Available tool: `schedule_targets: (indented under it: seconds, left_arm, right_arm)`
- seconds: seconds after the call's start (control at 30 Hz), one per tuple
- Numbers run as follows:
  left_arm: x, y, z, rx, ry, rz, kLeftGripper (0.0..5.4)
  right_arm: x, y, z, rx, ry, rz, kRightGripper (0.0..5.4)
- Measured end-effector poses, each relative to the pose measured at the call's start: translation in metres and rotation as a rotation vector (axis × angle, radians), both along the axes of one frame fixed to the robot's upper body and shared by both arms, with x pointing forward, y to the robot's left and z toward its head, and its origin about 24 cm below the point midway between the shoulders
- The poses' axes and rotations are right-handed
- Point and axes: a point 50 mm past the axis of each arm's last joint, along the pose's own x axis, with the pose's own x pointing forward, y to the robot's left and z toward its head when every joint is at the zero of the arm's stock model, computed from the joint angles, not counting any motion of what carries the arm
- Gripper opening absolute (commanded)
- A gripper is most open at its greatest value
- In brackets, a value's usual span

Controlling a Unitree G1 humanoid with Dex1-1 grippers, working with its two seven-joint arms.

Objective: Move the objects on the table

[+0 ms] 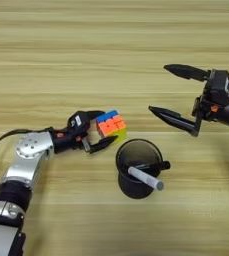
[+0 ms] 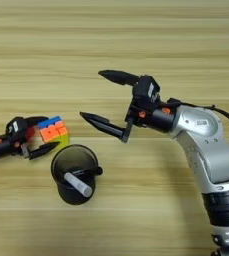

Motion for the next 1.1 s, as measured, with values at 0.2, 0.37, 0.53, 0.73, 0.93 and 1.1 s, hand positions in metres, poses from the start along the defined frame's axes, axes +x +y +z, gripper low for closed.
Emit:
schedule_targets:
  seconds: [0.2, 0.37, 0.53, 0.73, 0.93, 1.1]
  left_arm:
    - [0.001, 0.001, 0.0, 0.002, -0.003, 0.003, 3.9]
    - [0.001, 0.002, -0.001, 0.0, -0.004, 0.006, 3.39]
    - [0.002, 0.002, -0.001, -0.003, -0.004, 0.009, 3.31]
    - [0.007, 0.009, 0.002, -0.031, -0.027, 0.104, 3.3]
    - [0.021, 0.018, 0.024, -0.165, -0.111, 0.221, 3.29]
    - [0.023, 0.022, 0.027, -0.22, -0.129, 0.278, 3.29]
  right_arm:
    - [0.0, 0.0, 0.0, 0.004, -0.001, -0.011, 5.4]
    - [0.0, 0.0, 0.0, 0.004, 0.0, -0.011, 5.4]
    - [0.001, 0.0, 0.0, 0.003, 0.002, -0.012, 5.4]
    - [0.002, -0.001, -0.001, 0.004, 0.004, -0.015, 5.4]
    - [0.005, -0.002, -0.003, 0.0, 0.018, -0.031, 5.4]
    - [0.006, -0.002, -0.003, 0.002, 0.019, -0.034, 5.4]
